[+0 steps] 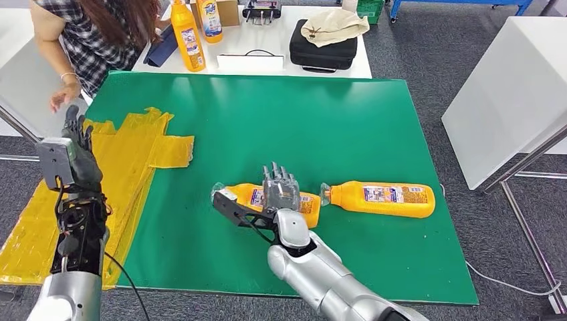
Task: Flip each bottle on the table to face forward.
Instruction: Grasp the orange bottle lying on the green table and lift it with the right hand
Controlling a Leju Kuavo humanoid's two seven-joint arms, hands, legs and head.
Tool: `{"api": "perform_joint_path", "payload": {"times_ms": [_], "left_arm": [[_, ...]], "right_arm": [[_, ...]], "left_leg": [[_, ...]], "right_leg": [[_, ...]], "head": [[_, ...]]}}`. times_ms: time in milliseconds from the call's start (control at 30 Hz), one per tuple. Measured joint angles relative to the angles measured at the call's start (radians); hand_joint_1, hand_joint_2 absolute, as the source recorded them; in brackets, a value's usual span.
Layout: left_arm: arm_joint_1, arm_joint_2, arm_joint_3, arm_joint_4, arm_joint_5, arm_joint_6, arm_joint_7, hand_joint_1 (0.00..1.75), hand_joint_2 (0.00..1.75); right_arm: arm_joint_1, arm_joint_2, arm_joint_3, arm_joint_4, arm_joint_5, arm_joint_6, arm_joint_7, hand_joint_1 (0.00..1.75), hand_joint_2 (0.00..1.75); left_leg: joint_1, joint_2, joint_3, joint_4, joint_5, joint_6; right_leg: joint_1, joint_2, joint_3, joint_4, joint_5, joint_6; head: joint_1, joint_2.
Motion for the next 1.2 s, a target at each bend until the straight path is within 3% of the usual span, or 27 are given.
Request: {"api": "perform_joint_path", "payload": {"times_ms": [233,500,700,833,1200], "left_arm": [[0.13,-0.048,0.104,-0.223,-0.008,-0.055,0.051,0.0,0.0],[0.182,-0.076,0.15,-0.33,-0.012,-0.057,0.059,0.0,0.0],[0.188,-0.082,0.161,-0.356,-0.015,-0.059,0.071,0.0,0.0],[0.177,-0.083,0.158,-0.354,-0.02,-0.059,0.079,0.0,0.0],[0.089,-0.061,0.106,-0.245,-0.019,-0.017,0.058,0.0,0.0]], "right_arm": [[-0.006,0.003,0.171,-0.074,-0.096,0.009,-0.003,0.0,1.75],[-0.01,0.009,0.247,-0.153,-0.121,0.027,-0.018,0.0,1.75],[-0.01,0.009,0.274,-0.176,-0.111,0.063,-0.02,0.0,1.75],[-0.009,0.006,0.28,-0.167,-0.023,0.079,0.022,0.0,1.75],[0.011,-0.003,0.171,-0.029,0.147,0.102,0.045,0.0,1.75]], "left_leg": [[0.0,0.0,-0.002,0.0,0.0,0.0],[0.0,-0.001,-0.002,0.0,0.0,0.0],[0.0,-0.001,-0.001,0.0,0.0,0.0],[0.0,-0.001,-0.001,0.0,0.0,0.0],[0.0,-0.003,-0.001,0.0,0.0,0.0]], "right_leg": [[0.0,0.0,-0.001,0.0,0.0,0.0],[0.0,0.0,-0.001,0.0,0.0,0.0],[0.0,-0.001,-0.001,0.0,0.0,0.0],[0.0,-0.001,-0.001,0.0,0.0,0.0],[0.0,-0.001,-0.001,0.0,0.0,0.0]], "head": [[0.0,0.0],[0.0,0.0],[0.0,0.0],[0.0,0.0],[0.0,0.0]]}}
